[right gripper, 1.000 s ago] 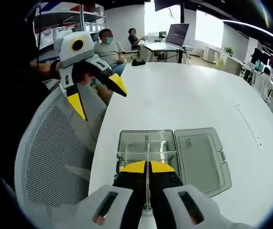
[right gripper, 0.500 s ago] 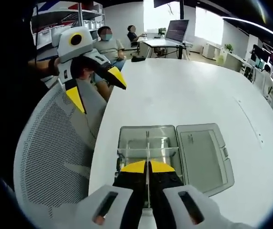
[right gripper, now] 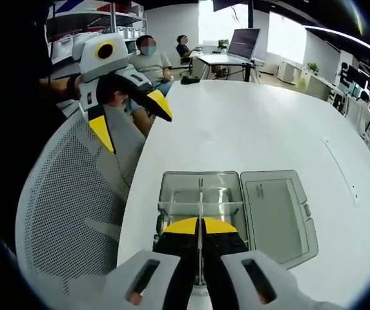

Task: Insert the divider into the dual guide fixture by aligning both edges with the guide slots and pushing it downward to the bottom, including one-sided entry, uneven engagement, binding, and posture correction.

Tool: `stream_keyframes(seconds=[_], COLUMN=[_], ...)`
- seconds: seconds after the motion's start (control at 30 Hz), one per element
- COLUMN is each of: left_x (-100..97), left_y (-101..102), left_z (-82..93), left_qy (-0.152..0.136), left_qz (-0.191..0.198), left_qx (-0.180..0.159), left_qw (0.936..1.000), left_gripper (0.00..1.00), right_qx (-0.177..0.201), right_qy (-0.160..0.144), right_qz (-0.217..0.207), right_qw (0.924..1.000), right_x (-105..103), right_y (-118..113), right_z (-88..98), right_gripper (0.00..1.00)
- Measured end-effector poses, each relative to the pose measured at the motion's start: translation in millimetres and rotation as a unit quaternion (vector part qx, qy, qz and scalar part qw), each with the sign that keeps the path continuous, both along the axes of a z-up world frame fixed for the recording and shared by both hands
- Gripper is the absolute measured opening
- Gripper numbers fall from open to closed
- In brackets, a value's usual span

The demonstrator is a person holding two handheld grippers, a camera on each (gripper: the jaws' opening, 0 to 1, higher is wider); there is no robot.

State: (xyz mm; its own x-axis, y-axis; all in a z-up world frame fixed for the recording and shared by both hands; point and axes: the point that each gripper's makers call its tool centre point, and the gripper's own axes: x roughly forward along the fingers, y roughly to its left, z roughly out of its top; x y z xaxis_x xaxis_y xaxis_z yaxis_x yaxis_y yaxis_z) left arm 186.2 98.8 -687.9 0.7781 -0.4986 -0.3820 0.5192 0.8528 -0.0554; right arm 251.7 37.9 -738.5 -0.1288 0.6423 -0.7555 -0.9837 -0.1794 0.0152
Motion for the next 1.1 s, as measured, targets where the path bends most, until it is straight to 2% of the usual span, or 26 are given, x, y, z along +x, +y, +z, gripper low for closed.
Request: stream_keyframes(seconds=[0.57,0.8,0.87,0.9,1.1], left_x=[1.7,0.9,0.1,-0.7,0.0], left_y=[-1,1,1,0,1], left_z=[0.3,-1.4,-1.1,-1.7,-1.8], left_qy=[0.001,0.003,0.002,0.005,0.003], left_qz=[-0.002,0.001,0.0,-0.002,-0.001], left_qx=[-0.003,-0.002,-0.006,-0.01,-0.008], left_qw=[1.0,1.0,1.0,0.9999,1.0], left_gripper=[0.47,0.47,0.48,0.48,0.48], right_qx=[-0.008,-0.03,-0.037,-0.044,-0.071], right_qy=[-0.005,-0.011,-0.006,0.006,-0.011], right_qz=[0.016,0.015,0.005,-0.014,-0.005], right_qw=[0.9998,0.9994,0.9993,0.9989,0.9974], right_x=[-2,-3,-2,-2,-4], right_y=[1,5,5,5,8], right_z=[-3.3,-14.7,-16.5,-18.0,-27.2], right_gripper=[0.0,0.0,0.0,0.0,0.0])
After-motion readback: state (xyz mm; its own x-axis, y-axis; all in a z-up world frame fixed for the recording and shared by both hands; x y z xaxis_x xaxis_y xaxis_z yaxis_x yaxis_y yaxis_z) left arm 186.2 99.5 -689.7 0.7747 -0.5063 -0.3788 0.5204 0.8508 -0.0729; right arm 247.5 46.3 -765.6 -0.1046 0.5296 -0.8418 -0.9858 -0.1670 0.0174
